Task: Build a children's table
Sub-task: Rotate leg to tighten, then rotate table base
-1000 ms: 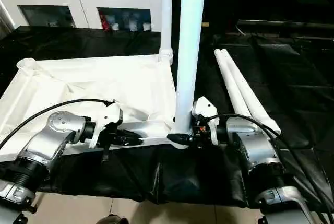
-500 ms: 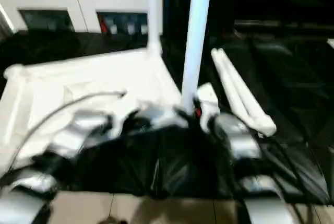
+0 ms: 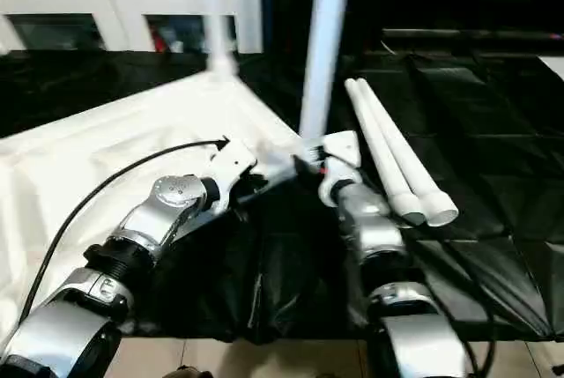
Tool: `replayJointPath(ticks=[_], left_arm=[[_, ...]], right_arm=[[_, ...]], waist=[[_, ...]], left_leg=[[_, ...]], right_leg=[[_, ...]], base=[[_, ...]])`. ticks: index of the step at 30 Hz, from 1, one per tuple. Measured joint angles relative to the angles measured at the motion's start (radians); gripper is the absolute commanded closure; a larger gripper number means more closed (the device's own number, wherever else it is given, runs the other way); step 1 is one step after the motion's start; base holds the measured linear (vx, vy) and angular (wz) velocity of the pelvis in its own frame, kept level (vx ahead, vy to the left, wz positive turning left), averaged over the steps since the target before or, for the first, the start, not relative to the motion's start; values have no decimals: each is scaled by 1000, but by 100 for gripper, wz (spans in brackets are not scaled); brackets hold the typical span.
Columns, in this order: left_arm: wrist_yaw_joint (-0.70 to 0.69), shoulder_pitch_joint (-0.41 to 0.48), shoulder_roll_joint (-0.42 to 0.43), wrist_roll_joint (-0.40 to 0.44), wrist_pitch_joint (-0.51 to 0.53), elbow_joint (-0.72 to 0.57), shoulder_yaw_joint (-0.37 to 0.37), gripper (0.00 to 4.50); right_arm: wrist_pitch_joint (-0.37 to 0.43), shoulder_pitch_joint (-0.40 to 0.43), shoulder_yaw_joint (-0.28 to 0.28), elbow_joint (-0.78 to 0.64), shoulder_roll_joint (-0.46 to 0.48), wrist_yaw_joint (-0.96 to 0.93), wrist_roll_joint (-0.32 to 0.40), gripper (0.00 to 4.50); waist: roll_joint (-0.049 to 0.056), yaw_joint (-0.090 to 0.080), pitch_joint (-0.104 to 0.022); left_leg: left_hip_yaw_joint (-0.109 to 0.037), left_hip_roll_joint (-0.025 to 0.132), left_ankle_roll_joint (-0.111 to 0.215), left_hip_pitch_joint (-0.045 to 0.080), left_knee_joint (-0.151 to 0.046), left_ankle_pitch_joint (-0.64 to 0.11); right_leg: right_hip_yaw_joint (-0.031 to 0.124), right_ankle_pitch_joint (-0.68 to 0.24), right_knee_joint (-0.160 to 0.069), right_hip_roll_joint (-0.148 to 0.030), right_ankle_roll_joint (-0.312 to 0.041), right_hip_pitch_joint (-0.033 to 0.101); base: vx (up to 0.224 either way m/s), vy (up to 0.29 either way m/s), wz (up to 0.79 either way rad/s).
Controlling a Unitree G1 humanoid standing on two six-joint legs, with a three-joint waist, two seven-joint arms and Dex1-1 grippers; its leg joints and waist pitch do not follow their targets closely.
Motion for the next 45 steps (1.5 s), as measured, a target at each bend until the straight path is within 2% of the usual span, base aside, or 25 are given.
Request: replayJointPath(ticks=[1,2,5,6,8,11,14,17,20,23,26,29,30,34,37,41,45], left_arm=[[7,0,-2,0,-16,3,2,450],[12,0,-9,-1,-36,4,6,405],[19,0,-22,-24,-89,-12,31,394],[21,1,-27,-35,-106,-37,38,371],[38,8,-10,-43,-120,-106,48,354],[87,46,47,-45,-114,-207,93,354],[147,90,101,-39,-71,-265,150,354],[229,148,177,1,-8,-355,220,354],[301,200,249,46,46,-428,288,354],[333,247,291,84,78,-472,317,354],[385,344,355,148,147,-549,340,354],[418,385,393,179,206,-555,377,390],[418,389,398,180,219,-554,384,394],[358,389,429,175,275,-542,360,429],[277,390,452,163,298,-482,316,442],[131,383,496,144,341,-433,261,450],[-38,378,556,114,382,-462,207,450]], right_arm=[[-7,4,1,-7,-1,-4,-2,88],[-14,30,1,-43,-5,-4,-2,78],[-9,86,8,-116,-17,29,-1,78],[-4,128,13,-182,-23,56,3,78],[13,188,48,-279,-29,103,4,78],[36,233,61,-333,-51,121,3,78],[39,240,66,-333,-47,106,-1,78],[54,244,79,-336,-14,89,-7,78],[110,268,107,-375,-1,77,-20,78],[130,263,115,-378,-1,73,-24,78],[140,230,134,-361,14,70,-39,78],[144,209,134,-343,8,60,-42,78],[149,202,133,-332,8,56,-43,106],[208,181,132,-304,26,31,-42,126],[247,159,129,-265,29,14,-42,152],[250,94,125,-193,30,10,-48,169],[236,43,134,-127,33,14,-60,211]], waist=[[0,5,0],[0,12,0],[-1,17,1],[-1,21,1],[0,20,1],[1,8,0],[2,4,0],[2,-2,0],[1,2,0],[0,16,0],[-2,11,0],[-7,16,-1],[-7,19,-2],[-7,25,-2],[-7,23,-2],[-7,16,-2],[-7,13,-2]], left_leg=[[0,0,3,-3,0,2],[0,0,5,-6,1,2],[0,0,9,-9,5,1],[0,0,10,-9,5,1],[1,0,10,-8,6,0],[1,0,4,-4,6,-2],[-1,1,4,-4,5,-2],[-3,1,3,-3,3,-2],[-4,1,2,-3,2,-2],[-3,0,2,-5,3,-2],[-3,0,2,-6,3,-1],[-3,0,2,-6,3,-1],[-3,0,2,-6,3,-1],[-3,0,2,-6,3,-1],[-3,-1,1,-6,3,-1],[-5,0,-1,-6,3,0],[-5,0,-1,-5,3,0]], right_leg=[[0,0,0,0,0,-3],[-1,0,0,0,0,-5],[-1,0,0,-1,0,-6],[-1,0,-1,-1,0,-5],[0,0,-1,-1,0,-4],[0,1,2,-1,0,-2],[-1,2,4,0,0,-3],[-1,4,4,1,1,-3],[-1,4,3,1,1,-3],[-1,4,0,0,1,-2],[0,3,0,0,2,-3],[0,2,0,1,3,-3],[-1,2,0,1,4,-3],[0,2,0,0,4,-3],[1,3,1,0,4,-3],[0,3,3,1,4,-4],[0,3,3,1,4,-4]], base=[[0,0,0],[0,0,0],[0,0,0],[0,0,0],[0,0,0],[0,0,0],[0,0,0],[0,0,0],[0,0,0],[0,0,0],[0,0,0],[0,0,0],[0,0,0],[0,0,0],[0,0,0],[0,0,0],[0,0,0]])
